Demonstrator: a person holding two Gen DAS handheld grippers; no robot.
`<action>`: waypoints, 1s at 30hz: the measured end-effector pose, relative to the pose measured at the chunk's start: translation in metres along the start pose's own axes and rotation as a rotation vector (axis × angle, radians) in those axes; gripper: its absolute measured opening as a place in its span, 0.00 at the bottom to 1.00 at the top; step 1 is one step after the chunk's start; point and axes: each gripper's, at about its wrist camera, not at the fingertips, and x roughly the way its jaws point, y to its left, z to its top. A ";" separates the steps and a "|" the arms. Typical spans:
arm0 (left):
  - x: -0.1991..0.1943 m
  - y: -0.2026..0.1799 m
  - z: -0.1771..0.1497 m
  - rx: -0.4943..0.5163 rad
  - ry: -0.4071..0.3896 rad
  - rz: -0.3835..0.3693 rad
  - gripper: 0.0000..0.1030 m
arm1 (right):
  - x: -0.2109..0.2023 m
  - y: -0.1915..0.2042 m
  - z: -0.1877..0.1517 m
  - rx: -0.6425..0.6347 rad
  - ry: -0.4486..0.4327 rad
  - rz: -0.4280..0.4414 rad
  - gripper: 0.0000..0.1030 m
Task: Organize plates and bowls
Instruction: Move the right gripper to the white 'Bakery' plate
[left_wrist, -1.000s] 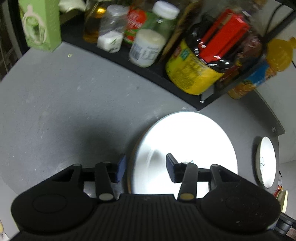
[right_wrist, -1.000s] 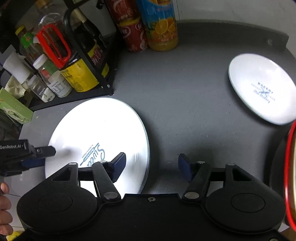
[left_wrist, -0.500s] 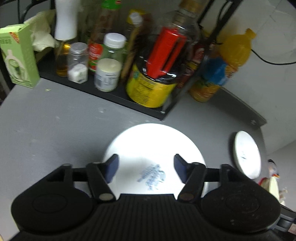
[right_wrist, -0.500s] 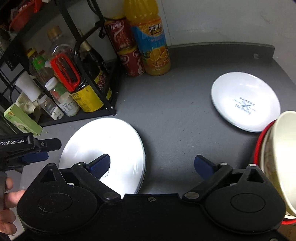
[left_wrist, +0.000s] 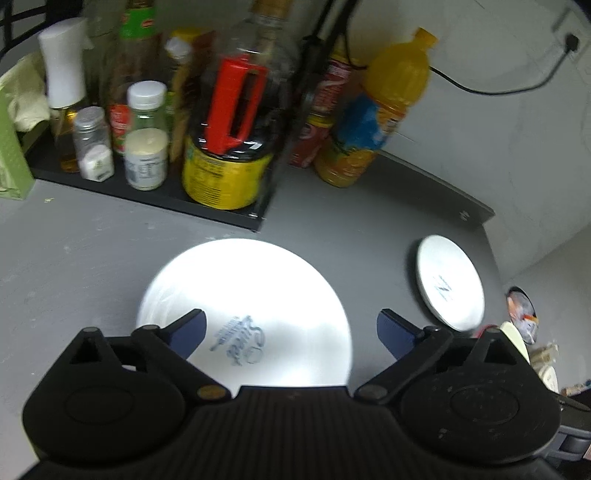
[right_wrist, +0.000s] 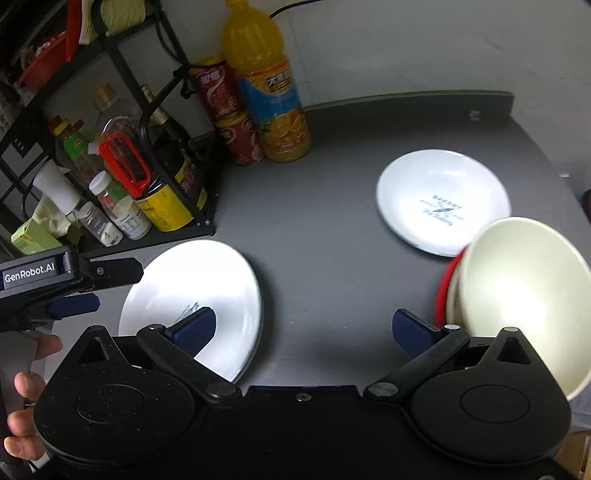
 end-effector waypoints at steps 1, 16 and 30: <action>0.000 -0.004 0.000 0.000 0.005 -0.010 0.95 | -0.004 -0.002 0.000 0.001 -0.004 0.000 1.00; 0.013 -0.072 -0.003 0.073 0.017 -0.112 1.00 | -0.050 -0.049 0.007 0.050 -0.077 -0.030 1.00; 0.051 -0.131 0.008 0.133 0.070 -0.137 1.00 | -0.046 -0.096 0.036 0.061 -0.073 -0.044 1.00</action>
